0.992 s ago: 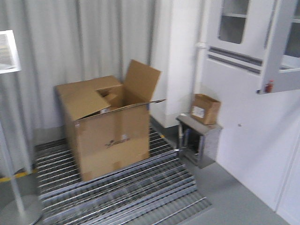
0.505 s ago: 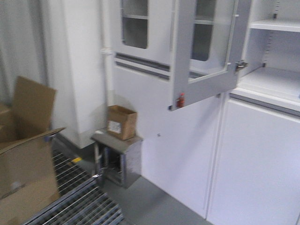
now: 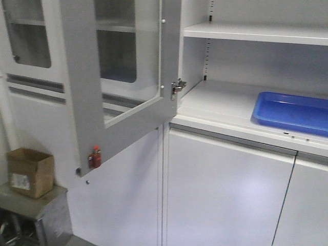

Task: Sort red and green spoons into left cabinet
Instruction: 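Drive the base to the open white cabinet with the blue tray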

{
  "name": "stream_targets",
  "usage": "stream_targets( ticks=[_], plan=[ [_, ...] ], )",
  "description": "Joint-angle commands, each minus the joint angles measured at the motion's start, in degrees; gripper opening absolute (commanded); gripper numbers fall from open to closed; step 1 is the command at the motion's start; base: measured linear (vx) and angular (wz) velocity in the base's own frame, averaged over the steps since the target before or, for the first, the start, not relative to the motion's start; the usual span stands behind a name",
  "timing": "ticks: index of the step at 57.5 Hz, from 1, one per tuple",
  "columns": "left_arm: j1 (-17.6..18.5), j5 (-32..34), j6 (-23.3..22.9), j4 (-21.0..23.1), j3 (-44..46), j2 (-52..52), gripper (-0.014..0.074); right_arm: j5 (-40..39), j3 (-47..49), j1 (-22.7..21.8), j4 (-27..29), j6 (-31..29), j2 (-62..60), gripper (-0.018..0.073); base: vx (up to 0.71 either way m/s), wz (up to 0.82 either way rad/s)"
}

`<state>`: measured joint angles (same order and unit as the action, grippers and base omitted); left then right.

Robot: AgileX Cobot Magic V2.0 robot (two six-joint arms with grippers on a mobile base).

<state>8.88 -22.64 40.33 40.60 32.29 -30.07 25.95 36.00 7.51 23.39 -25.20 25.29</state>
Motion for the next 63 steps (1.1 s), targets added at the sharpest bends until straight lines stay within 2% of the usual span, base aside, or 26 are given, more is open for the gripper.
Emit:
stream_targets(
  ticks=[1, 40, 63],
  plan=[
    [0.27, 3.54, -0.48, 1.47, 1.63, -0.13, -0.0001, -4.34, 1.61, -0.29, 0.65, 0.01, 0.54, -0.0003, 0.43, -0.50],
    [0.27, 3.60, -0.48, 1.47, 1.63, -0.13, -0.0001, -4.34, 1.61, -0.29, 0.65, 0.01, 0.54, -0.0003, 0.38, -0.57],
    [0.27, 3.52, -0.48, 1.47, 1.63, -0.13, -0.0001, -4.34, 1.61, -0.29, 0.65, 0.01, 0.54, -0.0003, 0.33, -0.30]
  ],
)
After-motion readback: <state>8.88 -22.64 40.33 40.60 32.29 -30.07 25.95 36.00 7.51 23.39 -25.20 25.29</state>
